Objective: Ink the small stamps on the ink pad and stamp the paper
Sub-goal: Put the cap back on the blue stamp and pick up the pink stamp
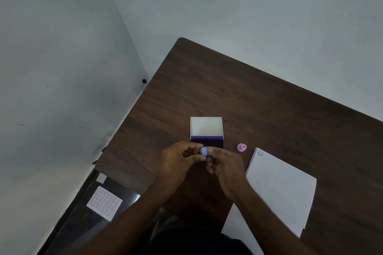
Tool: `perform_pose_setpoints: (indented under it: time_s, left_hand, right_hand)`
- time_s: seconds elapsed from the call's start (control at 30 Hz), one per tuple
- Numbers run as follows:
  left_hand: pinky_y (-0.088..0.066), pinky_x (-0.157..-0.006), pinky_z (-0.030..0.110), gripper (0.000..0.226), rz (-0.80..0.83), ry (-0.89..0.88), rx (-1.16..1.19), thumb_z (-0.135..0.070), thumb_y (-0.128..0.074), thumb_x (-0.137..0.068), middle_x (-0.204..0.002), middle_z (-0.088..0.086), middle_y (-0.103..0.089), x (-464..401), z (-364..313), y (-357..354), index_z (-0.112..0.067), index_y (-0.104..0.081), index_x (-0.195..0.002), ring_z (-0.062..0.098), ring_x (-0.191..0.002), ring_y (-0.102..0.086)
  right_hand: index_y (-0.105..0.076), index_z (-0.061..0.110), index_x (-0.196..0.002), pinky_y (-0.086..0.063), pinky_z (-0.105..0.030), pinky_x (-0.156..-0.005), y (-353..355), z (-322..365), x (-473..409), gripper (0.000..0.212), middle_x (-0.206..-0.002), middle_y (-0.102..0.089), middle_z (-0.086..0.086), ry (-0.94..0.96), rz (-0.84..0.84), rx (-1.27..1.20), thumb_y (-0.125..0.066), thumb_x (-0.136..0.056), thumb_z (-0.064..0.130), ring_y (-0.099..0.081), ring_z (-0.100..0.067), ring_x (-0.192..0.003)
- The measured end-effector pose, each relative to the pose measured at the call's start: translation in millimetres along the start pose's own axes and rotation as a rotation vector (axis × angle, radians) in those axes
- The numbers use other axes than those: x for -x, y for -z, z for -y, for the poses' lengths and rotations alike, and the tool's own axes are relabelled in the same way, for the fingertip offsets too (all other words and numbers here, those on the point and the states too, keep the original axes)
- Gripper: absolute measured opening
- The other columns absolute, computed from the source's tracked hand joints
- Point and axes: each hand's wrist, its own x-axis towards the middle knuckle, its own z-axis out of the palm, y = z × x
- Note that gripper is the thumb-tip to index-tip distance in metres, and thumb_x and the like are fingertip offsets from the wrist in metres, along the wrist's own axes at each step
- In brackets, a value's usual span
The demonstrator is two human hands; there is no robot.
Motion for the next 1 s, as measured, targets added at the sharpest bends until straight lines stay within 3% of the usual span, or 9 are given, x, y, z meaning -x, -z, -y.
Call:
perform_pose_setpoints:
  time_s: [0.07, 0.27, 0.33, 0.43, 0.57, 0.73, 0.83, 0.9, 1.0]
  left_hand:
    - [-0.042, -0.077, -0.001, 0.025, 0.037, 0.024, -0.008, -0.022, -0.077, -0.076, -0.092, -0.017, -0.063, -2.3, 0.7, 2.2, -0.027, -0.068, -0.098, -0.001, -0.087, -0.06]
    - [-0.047, -0.087, 0.013, 0.028, 0.022, -0.004, -0.023, -0.025, -0.077, -0.076, -0.093, -0.021, -0.061, -7.3, -6.4, -1.4, -0.037, -0.062, -0.096, -0.003, -0.09, -0.059]
    - [-0.047, -0.085, 0.012, 0.032, -0.012, -0.026, -0.037, -0.03, -0.079, -0.073, -0.096, -0.021, -0.062, -8.2, -7.8, -7.6, -0.037, -0.063, -0.1, -0.004, -0.09, -0.059]
    - [-0.05, -0.075, 0.011, 0.037, -0.092, -0.035, -0.016, -0.031, -0.082, -0.069, -0.096, -0.016, -0.066, -8.0, -8.5, -18.4, -0.028, -0.066, -0.102, 0.001, -0.084, -0.063]
    - [-0.047, -0.069, 0.005, 0.027, -0.038, -0.045, -0.039, -0.029, -0.081, -0.07, -0.086, -0.016, -0.067, -12.3, -15.1, -32.1, -0.038, -0.062, -0.087, -0.004, -0.08, -0.062]
    - [-0.046, -0.069, 0.006, 0.019, 0.032, -0.106, -0.152, -0.025, -0.076, -0.078, -0.086, -0.012, -0.064, -34.5, -21.7, -52.6, -0.023, -0.068, -0.095, 0.002, -0.075, -0.061]
    - [-0.044, -0.082, 0.014, 0.018, 0.064, -0.132, -0.277, -0.027, -0.066, -0.088, -0.099, -0.006, -0.066, -52.2, -24.3, -66.6, -0.02, -0.068, -0.103, 0.004, -0.084, -0.056]
    - [-0.045, -0.09, 0.021, 0.018, 0.072, -0.122, -0.311, -0.026, -0.062, -0.091, -0.107, -0.004, -0.065, -62.2, -26.6, -75.2, -0.02, -0.066, -0.107, 0.006, -0.094, -0.056]
    - [-0.044, -0.094, 0.023, 0.02, 0.085, -0.12, -0.317, -0.022, -0.061, -0.091, -0.113, -0.002, -0.065, -73.1, -29.0, -85.7, -0.019, -0.065, -0.111, 0.008, -0.101, -0.058]
  right_hand:
    - [-0.067, -0.005, -0.093, -0.042, -0.034, -0.057, 1.3, 0.1, -1.1, 0.021, -0.066, -0.058, -0.015, 0.014, 0.019, 0.002, -0.06, -0.089, 0.014, -0.048, -0.023, -0.055]
    - [-0.072, 0.007, -0.093, -0.052, -0.032, -0.06, 12.6, 5.8, -1.6, 0.017, -0.076, -0.068, -0.017, 0.072, 0.076, -0.006, -0.067, -0.082, 0.018, -0.058, -0.025, -0.062]
    - [-0.074, 0.012, -0.091, -0.053, -0.029, -0.057, 20.6, 15.7, -1.8, 0.019, -0.077, -0.069, -0.016, 0.115, 0.115, 0.027, -0.07, -0.077, 0.024, -0.06, -0.023, -0.062]
    - [-0.073, 0.009, -0.098, -0.05, -0.028, -0.053, 35.9, 32.4, -3.5, 0.017, -0.072, -0.066, -0.013, 0.234, 0.135, 0.124, -0.068, -0.084, 0.018, -0.055, -0.021, -0.058]
    - [-0.074, 0.012, -0.098, -0.049, -0.022, -0.05, 58.2, 51.8, -13.2, 0.017, -0.07, -0.07, -0.011, 0.298, -0.009, 0.325, -0.071, -0.083, 0.018, -0.057, -0.014, -0.054]
    - [-0.072, 0.01, -0.094, -0.051, -0.022, -0.05, 84.1, 68.9, -39.3, 0.021, -0.074, -0.072, -0.008, 0.334, -0.185, 0.573, -0.077, -0.076, 0.021, -0.061, -0.011, -0.053]
    - [-0.071, 0.015, -0.085, -0.05, -0.021, -0.058, 91.0, 69.8, -58.7, 0.017, -0.075, -0.068, 0.004, 0.375, -0.357, 0.827, -0.077, -0.075, 0.027, -0.062, -0.007, -0.063]
    - [-0.072, 0.014, -0.086, -0.047, -0.019, -0.064, 90.9, 67.0, -68.1, 0.017, -0.078, -0.067, 0.005, 0.396, -0.386, 0.915, -0.076, -0.076, 0.027, -0.061, -0.007, -0.069]
    - [-0.073, 0.007, -0.085, -0.052, -0.029, -0.077, 91.2, 61.8, -78.8, 0.015, -0.083, -0.071, -0.005, 0.401, -0.303, 1.086, -0.075, -0.077, 0.02, -0.064, -0.016, -0.077]
